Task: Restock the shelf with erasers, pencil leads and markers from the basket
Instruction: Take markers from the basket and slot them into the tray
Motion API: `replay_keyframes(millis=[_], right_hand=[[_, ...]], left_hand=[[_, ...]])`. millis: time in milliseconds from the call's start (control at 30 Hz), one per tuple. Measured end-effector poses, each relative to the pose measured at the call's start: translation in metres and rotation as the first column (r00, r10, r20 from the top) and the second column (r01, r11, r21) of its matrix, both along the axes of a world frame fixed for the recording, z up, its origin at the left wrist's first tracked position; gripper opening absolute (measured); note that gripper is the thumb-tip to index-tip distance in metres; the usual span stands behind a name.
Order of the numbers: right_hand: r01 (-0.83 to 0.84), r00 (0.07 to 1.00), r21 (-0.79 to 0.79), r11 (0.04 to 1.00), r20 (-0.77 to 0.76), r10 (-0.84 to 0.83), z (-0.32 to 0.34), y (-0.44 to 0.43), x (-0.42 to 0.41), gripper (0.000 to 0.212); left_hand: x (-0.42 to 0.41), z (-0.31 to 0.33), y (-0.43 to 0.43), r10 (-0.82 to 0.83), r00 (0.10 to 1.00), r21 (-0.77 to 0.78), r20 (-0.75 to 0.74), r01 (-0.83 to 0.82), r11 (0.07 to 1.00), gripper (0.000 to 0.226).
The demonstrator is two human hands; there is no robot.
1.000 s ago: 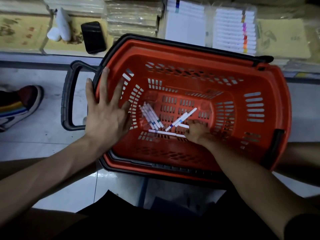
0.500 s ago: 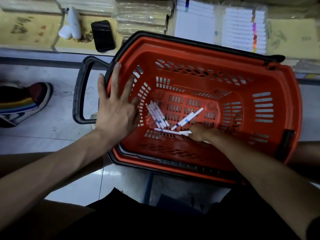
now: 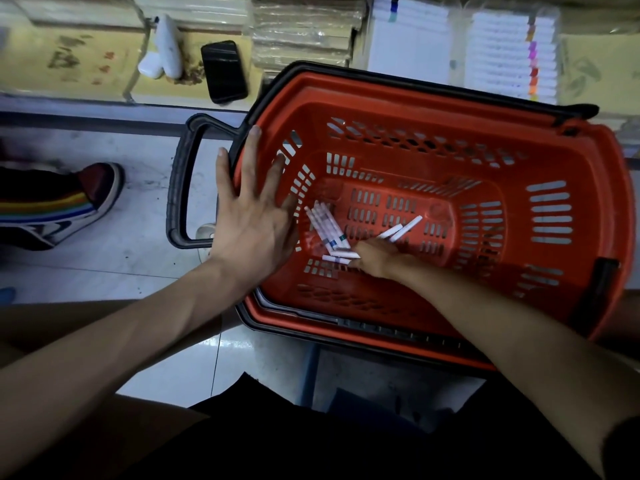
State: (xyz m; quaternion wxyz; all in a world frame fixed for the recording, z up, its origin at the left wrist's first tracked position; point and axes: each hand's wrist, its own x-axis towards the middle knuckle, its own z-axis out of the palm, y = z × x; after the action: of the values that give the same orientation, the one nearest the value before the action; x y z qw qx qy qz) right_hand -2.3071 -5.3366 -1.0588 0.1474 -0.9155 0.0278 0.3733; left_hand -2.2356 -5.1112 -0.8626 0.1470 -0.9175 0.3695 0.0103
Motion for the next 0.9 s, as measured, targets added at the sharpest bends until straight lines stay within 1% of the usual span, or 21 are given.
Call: replay_keyframes(millis=[100,167,267,333,367,400,467,533,667,700,767,833,900], right_hand=[[0.058,0.998,0.011,0.998,-0.021,-0.058,0.000,0.007,0.006,0.038],[0.087,0.995,0.009,0.996,-0.052,-0.086,0.000,0.008,0.007,0.039],[0.066,0.989,0.031,0.997,-0.135,-0.061,0.004,0.007,0.011,0.038],[0.028,0.983,0.017,0.999,-0.184,-0.024,0.011,0.003,0.013,0.032],[-0.015,0.984,-0.025,1.000,-0.177,0.010,0.014,-0.002,0.013,0.025],[-0.072,0.986,-0.075,0.995,-0.159,0.059,0.016,-0.007,0.012,0.025],[-0.134,0.989,-0.165,0.977,-0.079,0.122,0.017,-0.020,0.007,0.038],[-0.110,0.993,-0.186,0.976,0.017,0.115,0.015,-0.036,0.001,0.043],[-0.114,0.986,-0.208,0.971,0.097,0.136,0.017,-0.068,-0.010,0.030],[-0.125,0.981,-0.227,0.966,0.118,0.154,0.018,-0.073,-0.012,0.033],[-0.177,0.963,-0.270,0.946,0.150,0.223,0.021,-0.078,-0.017,0.045],[-0.262,0.938,-0.273,0.925,0.154,0.311,0.022,-0.079,-0.019,0.054],[-0.355,0.905,-0.281,0.892,0.137,0.403,0.017,-0.077,-0.018,0.059]], left_hand=[[0.002,0.000,0.000,-0.003,1.000,0.000,-0.001,0.003,1.000,0.062],[0.003,0.001,-0.001,-0.008,1.000,-0.028,-0.010,0.008,1.000,0.063],[0.005,0.000,-0.001,-0.015,1.000,-0.041,-0.015,0.014,0.999,0.063],[0.005,-0.001,-0.001,-0.014,1.000,-0.024,-0.012,0.014,1.000,0.062],[0.005,-0.001,-0.001,-0.015,1.000,-0.022,-0.010,0.015,1.000,0.062],[0.005,-0.001,-0.001,-0.018,1.000,-0.024,-0.010,0.017,1.000,0.062],[0.005,0.000,-0.001,-0.021,1.000,-0.038,-0.014,0.021,0.999,0.062],[0.006,0.000,-0.001,-0.021,1.000,-0.046,-0.016,0.020,0.999,0.062],[0.005,0.000,-0.001,-0.020,1.000,-0.047,-0.019,0.019,0.999,0.062],[0.005,0.000,0.000,-0.018,1.000,-0.044,-0.017,0.018,0.999,0.061],[0.004,0.000,0.001,-0.019,1.000,-0.050,-0.020,0.018,0.999,0.059],[0.004,-0.001,0.001,-0.019,1.000,-0.054,-0.015,0.018,0.998,0.059],[0.004,-0.001,0.001,-0.018,1.000,-0.053,-0.015,0.017,0.998,0.057]])
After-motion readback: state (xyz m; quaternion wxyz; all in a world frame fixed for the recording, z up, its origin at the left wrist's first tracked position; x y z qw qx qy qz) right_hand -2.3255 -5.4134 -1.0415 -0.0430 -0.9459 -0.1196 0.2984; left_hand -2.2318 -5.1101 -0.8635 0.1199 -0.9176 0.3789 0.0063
